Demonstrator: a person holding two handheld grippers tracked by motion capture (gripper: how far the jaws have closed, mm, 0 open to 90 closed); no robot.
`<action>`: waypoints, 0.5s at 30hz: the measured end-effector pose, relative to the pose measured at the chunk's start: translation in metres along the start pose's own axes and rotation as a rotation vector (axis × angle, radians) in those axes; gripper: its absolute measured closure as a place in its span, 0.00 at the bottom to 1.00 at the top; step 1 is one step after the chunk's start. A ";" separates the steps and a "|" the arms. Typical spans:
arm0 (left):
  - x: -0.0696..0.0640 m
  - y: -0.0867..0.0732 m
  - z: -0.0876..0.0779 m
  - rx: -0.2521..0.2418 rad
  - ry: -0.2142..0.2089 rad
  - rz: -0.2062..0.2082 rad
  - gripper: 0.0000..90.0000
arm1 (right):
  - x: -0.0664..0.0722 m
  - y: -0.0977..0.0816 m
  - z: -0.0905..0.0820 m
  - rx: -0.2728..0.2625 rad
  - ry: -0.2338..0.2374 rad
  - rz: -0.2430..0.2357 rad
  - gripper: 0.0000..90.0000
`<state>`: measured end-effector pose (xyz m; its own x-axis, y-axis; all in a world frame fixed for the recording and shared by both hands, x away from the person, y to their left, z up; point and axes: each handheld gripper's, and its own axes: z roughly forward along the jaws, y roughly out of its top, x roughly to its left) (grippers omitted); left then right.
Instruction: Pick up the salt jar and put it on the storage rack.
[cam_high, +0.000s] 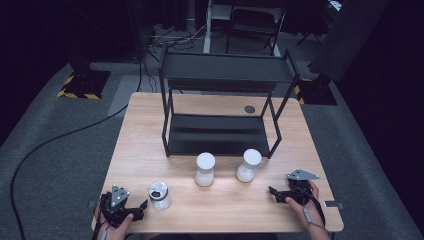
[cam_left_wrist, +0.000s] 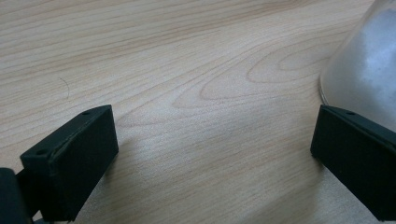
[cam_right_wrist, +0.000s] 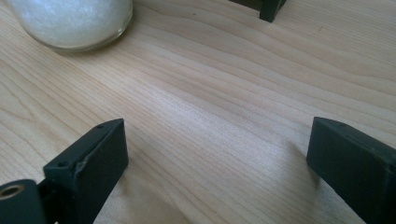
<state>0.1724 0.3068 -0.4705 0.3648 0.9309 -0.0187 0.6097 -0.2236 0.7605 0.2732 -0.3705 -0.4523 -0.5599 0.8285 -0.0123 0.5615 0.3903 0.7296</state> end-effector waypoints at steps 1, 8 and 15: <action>0.000 0.000 0.000 0.000 0.000 0.000 0.00 | 0.000 0.000 0.000 0.000 0.000 0.000 0.06; 0.002 -0.004 -0.003 -0.011 0.001 0.002 0.04 | 0.000 0.000 0.000 0.000 0.000 0.000 0.06; 0.007 -0.001 -0.010 -0.050 -0.026 -0.012 0.07 | 0.000 0.000 0.000 0.000 0.000 0.000 0.06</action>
<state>0.1673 0.3163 -0.4649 0.3761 0.9255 -0.0447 0.5788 -0.1970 0.7913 0.2729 -0.3705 -0.4523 -0.5599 0.8285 -0.0125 0.5612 0.3903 0.7299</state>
